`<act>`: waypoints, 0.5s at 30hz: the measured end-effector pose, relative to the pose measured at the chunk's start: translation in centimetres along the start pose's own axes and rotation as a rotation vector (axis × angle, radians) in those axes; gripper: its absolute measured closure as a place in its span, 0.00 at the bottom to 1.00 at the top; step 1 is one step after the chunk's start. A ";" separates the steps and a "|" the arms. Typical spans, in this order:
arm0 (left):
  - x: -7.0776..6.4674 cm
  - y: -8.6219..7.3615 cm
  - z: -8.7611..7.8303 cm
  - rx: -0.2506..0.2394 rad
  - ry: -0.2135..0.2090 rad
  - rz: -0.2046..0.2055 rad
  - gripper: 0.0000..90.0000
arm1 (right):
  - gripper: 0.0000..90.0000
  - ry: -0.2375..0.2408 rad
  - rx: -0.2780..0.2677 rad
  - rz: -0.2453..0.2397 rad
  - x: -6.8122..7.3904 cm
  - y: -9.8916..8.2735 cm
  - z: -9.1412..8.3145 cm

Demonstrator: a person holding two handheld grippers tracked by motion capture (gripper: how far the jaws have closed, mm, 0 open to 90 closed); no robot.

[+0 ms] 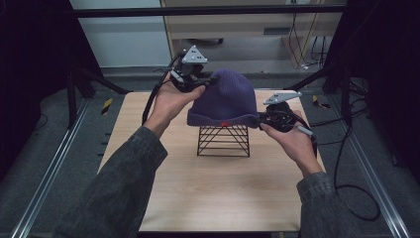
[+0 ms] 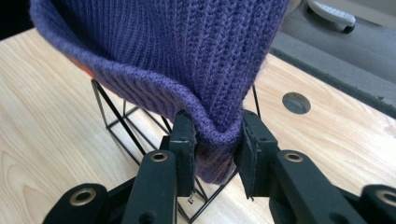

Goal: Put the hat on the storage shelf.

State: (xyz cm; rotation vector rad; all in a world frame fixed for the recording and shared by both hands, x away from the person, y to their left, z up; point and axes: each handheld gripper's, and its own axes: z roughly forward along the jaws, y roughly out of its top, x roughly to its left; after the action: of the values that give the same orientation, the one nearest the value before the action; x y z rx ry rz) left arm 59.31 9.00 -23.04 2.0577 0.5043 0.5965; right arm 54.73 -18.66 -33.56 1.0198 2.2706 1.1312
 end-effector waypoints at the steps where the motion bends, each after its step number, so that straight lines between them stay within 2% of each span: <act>1: -0.1 -0.1 0.1 0.002 -0.002 0.000 0.88 | 0.78 0.001 0.003 0.003 0.0 -0.1 0.1; 9: -0.3 -1.3 1.0 0.018 -0.009 -0.010 0.88 | 0.77 -0.010 0.051 -0.020 0.3 -1.0 1.1; 15: -0.2 -1.5 1.0 0.015 -0.009 -0.014 0.87 | 0.76 -0.009 0.052 -0.018 0.3 -1.0 1.1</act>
State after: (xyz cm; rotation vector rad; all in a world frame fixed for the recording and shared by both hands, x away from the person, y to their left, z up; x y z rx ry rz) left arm 59.52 9.03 -24.84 2.0681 0.5193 0.5766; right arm 54.84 -18.25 -35.03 1.0198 2.3080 1.0634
